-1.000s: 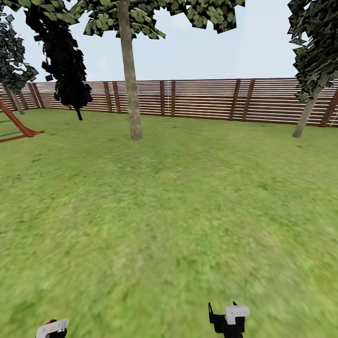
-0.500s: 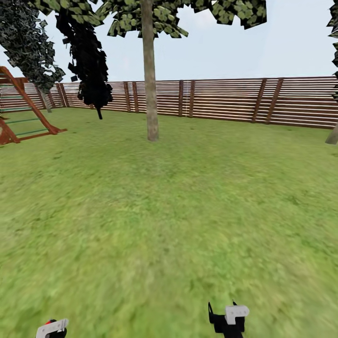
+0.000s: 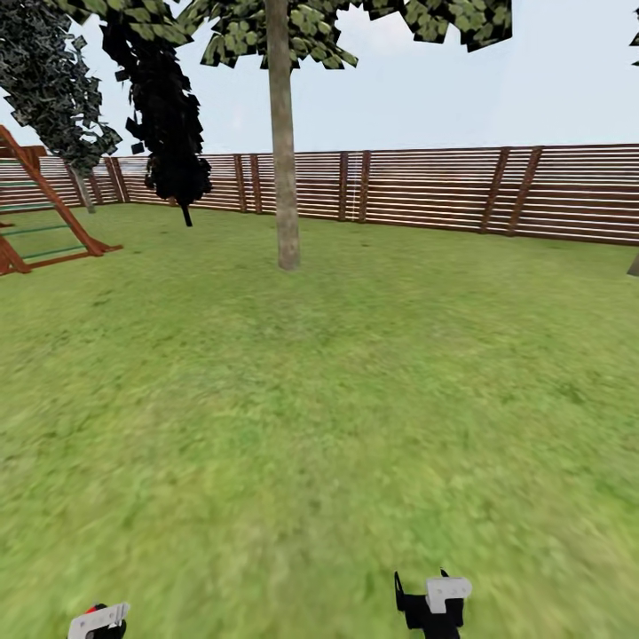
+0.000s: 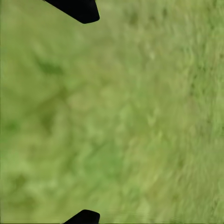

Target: In the garden, pick up the pesticide atomizer on the floor and spray pesticide onto both trees until each tree trunk is fully covered.

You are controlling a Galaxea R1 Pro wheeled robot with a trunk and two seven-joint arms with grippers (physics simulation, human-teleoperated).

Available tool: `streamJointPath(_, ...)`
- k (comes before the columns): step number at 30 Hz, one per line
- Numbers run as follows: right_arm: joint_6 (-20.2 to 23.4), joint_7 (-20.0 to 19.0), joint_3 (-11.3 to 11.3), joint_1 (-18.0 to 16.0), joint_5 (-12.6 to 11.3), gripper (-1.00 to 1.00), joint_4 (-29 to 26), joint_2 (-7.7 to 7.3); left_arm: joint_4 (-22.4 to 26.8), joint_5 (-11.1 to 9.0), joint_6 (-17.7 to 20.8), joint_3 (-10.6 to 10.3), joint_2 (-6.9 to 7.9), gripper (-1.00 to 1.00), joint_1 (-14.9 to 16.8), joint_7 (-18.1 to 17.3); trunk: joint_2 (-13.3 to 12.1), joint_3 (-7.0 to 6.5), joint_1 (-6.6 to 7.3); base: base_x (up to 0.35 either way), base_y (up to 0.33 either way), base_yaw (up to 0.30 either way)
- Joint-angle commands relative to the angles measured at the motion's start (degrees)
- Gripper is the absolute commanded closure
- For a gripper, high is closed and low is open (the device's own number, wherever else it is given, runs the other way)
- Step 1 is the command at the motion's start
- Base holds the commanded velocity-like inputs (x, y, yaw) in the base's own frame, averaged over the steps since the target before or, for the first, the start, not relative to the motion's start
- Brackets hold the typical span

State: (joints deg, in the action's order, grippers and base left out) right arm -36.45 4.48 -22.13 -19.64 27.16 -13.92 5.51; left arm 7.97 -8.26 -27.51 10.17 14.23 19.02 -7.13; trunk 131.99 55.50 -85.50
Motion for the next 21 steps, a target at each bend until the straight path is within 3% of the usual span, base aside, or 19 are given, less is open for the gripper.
streamJointPath(1,-0.1,0.4,-0.2,0.0,0.6,-1.00,0.0,0.03,-0.1,-0.6,-0.1,0.2,0.01,1.00,0.0,-0.6,0.0,0.05,-0.03,0.340,0.000,0.000)
streamJointPath(21,-0.2,0.4,-0.2,0.0,0.6,-1.00,0.0,0.03,-0.1,-0.6,-0.1,0.2,0.01,1.00,0.0,-0.6,0.0,0.05,-0.03,0.340,0.000,0.000)
